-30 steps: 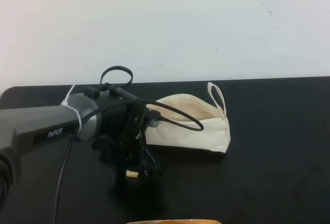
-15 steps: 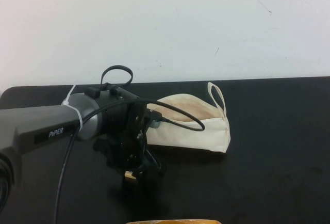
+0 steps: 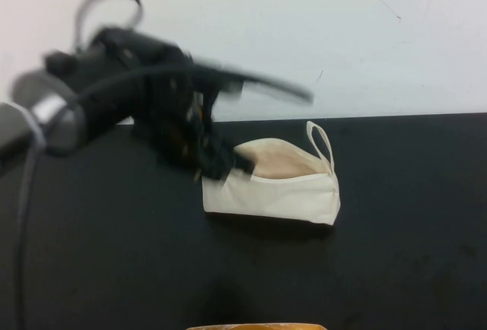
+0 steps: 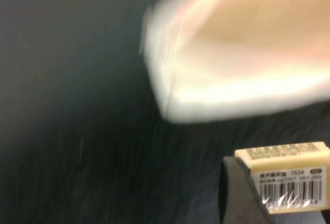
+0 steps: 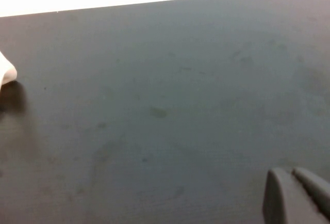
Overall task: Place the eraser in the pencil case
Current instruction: Place the eraser on the pencil case
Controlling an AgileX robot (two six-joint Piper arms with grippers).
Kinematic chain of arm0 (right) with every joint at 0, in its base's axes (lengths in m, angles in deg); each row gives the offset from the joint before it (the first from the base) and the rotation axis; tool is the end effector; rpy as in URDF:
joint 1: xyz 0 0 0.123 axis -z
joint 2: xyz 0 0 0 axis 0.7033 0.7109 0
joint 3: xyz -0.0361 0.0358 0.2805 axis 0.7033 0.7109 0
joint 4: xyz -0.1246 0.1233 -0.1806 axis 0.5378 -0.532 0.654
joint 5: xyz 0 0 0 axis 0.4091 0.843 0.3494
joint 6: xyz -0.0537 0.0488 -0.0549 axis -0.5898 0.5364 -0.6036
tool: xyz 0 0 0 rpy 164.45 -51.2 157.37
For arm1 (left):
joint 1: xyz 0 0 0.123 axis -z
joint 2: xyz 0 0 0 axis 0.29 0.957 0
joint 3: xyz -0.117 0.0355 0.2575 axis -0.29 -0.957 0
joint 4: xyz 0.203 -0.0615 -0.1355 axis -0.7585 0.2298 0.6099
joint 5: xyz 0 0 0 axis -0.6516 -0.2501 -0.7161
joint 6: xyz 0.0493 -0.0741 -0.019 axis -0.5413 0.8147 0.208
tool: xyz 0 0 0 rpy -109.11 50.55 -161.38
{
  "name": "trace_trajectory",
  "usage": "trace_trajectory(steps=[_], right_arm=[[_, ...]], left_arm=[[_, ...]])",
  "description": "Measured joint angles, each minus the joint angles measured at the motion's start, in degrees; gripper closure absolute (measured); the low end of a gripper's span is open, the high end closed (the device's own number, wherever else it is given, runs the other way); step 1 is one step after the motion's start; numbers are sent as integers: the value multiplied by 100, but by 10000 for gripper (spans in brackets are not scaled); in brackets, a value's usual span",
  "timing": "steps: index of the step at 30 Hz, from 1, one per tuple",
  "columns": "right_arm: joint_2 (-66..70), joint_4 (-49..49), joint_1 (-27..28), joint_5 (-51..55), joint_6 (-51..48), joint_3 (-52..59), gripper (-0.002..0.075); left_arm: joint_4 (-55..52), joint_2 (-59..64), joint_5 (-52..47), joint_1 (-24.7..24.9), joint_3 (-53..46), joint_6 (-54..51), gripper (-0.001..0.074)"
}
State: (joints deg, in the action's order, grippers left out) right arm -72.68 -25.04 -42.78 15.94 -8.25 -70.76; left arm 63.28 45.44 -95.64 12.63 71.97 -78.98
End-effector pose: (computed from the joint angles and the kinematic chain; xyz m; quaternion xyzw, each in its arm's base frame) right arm 0.0529 -0.0030 0.1738 0.0404 0.7965 0.0012 0.6033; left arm 0.3395 -0.1900 0.2831 0.2032 0.9511 -0.0604 0.2246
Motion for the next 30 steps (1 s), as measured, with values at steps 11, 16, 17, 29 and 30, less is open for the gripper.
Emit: trace_trajectory(steps=[11, 16, 17, 29, 30], right_arm=[[0, 0, 0, 0, 0, 0, 727], [0, 0, 0, 0, 0, 0, 727], [0, 0, 0, 0, 0, 0, 727], [0, 0, 0, 0, 0, 0, 727], [0, 0, 0, 0, 0, 0, 727]], left_arm=[[748, 354, 2336, 0, 153, -38, 445], [935, 657, 2446, 0, 153, -147, 445], [942, 695, 2458, 0, 153, -209, 433], [890, 664, 2202, 6, 471, -469, 318], [859, 624, 2095, 6, 558, -469, 353]])
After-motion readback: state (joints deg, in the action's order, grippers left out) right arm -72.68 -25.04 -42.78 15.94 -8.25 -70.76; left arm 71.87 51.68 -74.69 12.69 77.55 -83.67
